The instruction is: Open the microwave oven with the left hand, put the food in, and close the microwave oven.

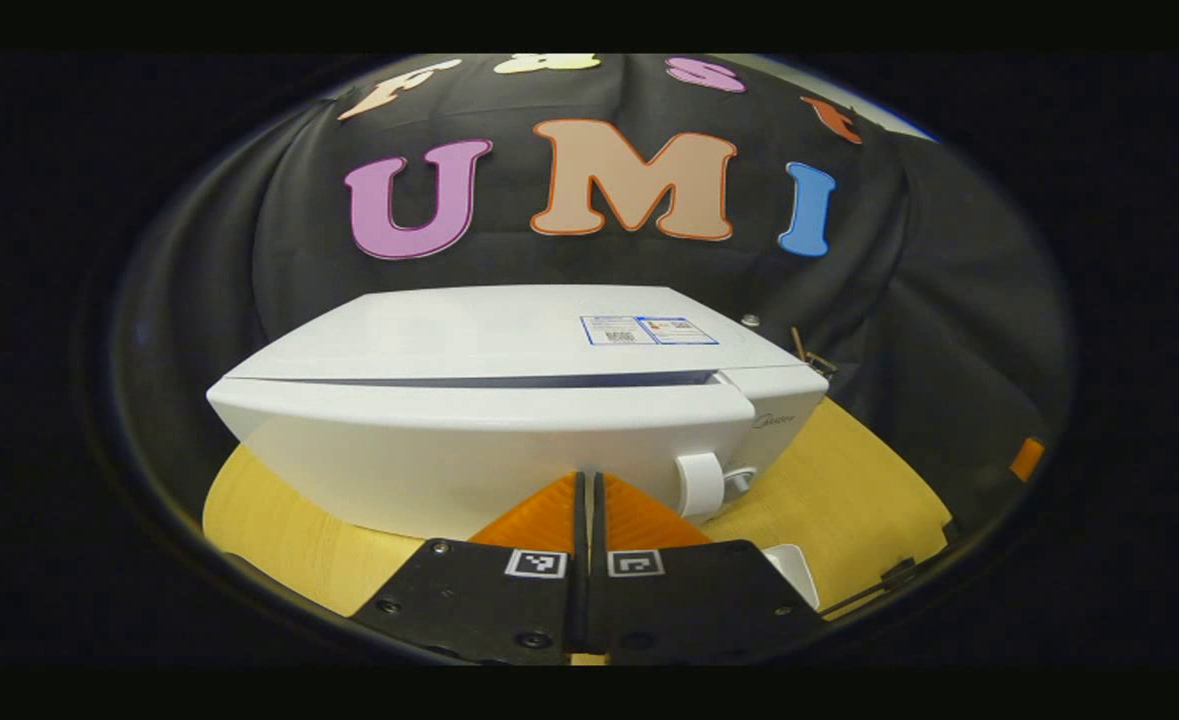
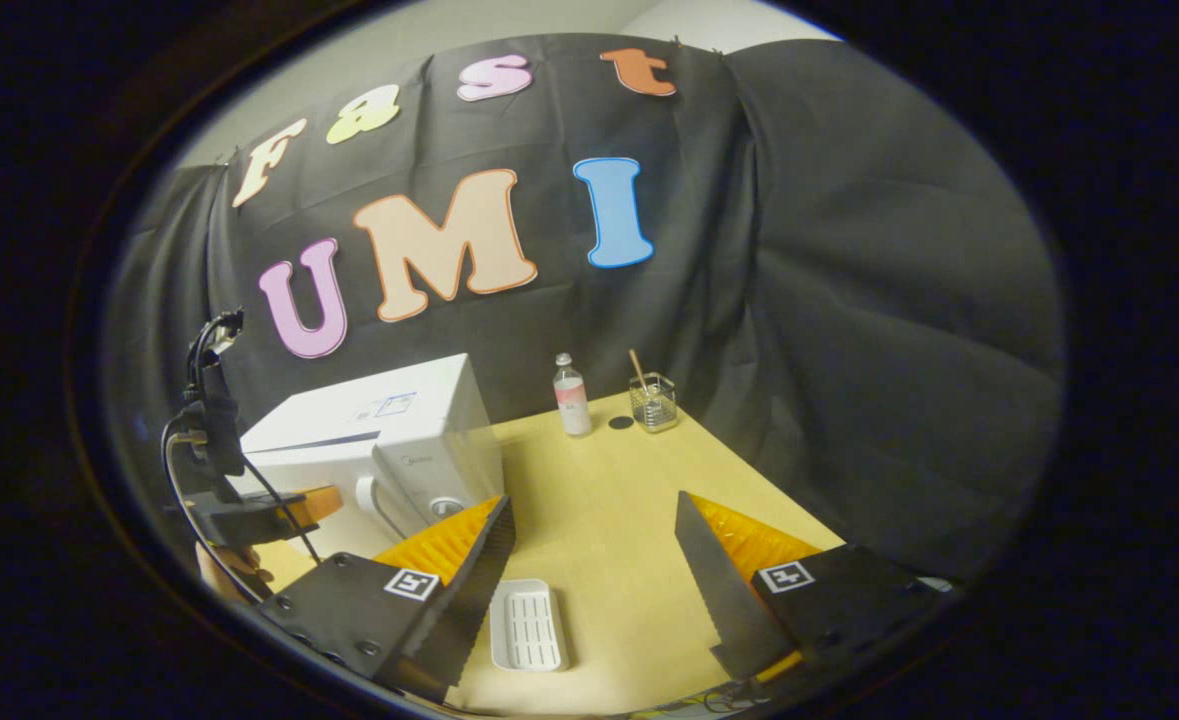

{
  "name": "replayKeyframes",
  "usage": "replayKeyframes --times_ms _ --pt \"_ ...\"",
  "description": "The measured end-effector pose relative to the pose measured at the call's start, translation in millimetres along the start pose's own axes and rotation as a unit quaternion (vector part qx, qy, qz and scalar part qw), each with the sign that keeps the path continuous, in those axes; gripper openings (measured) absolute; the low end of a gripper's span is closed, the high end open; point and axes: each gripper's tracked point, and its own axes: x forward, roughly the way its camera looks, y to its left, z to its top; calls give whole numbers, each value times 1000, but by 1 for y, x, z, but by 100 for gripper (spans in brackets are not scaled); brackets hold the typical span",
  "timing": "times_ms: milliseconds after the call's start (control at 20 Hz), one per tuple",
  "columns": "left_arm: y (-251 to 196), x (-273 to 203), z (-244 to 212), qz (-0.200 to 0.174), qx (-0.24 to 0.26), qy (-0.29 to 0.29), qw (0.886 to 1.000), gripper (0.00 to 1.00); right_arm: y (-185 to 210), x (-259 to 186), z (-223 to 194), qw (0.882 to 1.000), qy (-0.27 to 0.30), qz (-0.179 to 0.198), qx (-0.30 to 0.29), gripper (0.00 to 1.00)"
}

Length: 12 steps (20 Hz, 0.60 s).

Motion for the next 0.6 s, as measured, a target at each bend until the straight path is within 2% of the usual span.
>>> replayKeyframes --times_ms 600 --pt "-2 4 -1 7 -33 -7 999 1 7 6 -1 1000 1 13 -19 92"
